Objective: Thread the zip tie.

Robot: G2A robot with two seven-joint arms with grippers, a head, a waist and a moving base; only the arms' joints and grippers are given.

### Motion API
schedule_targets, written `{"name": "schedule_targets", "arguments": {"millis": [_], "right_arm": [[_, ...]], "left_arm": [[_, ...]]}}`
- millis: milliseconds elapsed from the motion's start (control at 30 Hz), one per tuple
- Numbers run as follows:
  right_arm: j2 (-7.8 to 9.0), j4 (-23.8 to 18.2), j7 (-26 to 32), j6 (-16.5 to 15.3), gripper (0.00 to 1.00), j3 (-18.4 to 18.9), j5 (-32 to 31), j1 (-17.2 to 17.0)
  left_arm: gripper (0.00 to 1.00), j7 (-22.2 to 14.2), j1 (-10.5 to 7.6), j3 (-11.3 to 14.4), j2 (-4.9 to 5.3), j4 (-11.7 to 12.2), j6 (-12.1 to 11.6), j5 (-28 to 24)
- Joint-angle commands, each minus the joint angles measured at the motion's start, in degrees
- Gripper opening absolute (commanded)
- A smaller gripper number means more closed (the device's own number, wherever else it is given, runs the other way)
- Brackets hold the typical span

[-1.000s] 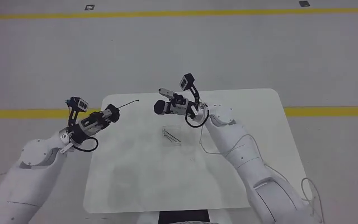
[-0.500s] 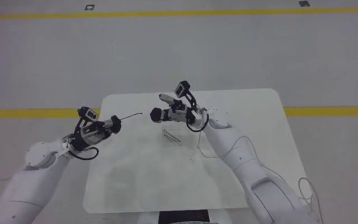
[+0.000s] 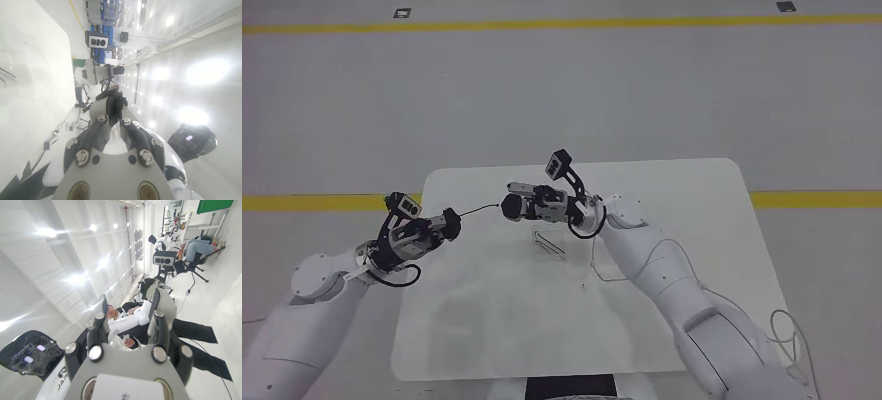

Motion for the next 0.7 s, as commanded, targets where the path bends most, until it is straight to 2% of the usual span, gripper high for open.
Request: {"name": "schedule_targets", "arguments": {"millis": [0,500,667], "right_arm": [[-0.09,0.07,0.12,0.01,0.25,-0.18,-0.07,-0.08],[-0.34,-0.26,0.54,0.01,0.22,-0.50,-1.70,0.12],[-0.41,-0.90,1.04,0.01,0.16,-0.51,-1.87,0.12]], "left_arm": [[0.00,0.00,0.00,0.00,0.00,0.00,0.00,0.00],[0.00,0.00,0.00,0.00,0.00,0.00,0.00,0.00],[0.00,0.00,0.00,0.00,0.00,0.00,0.00,0.00]]}}
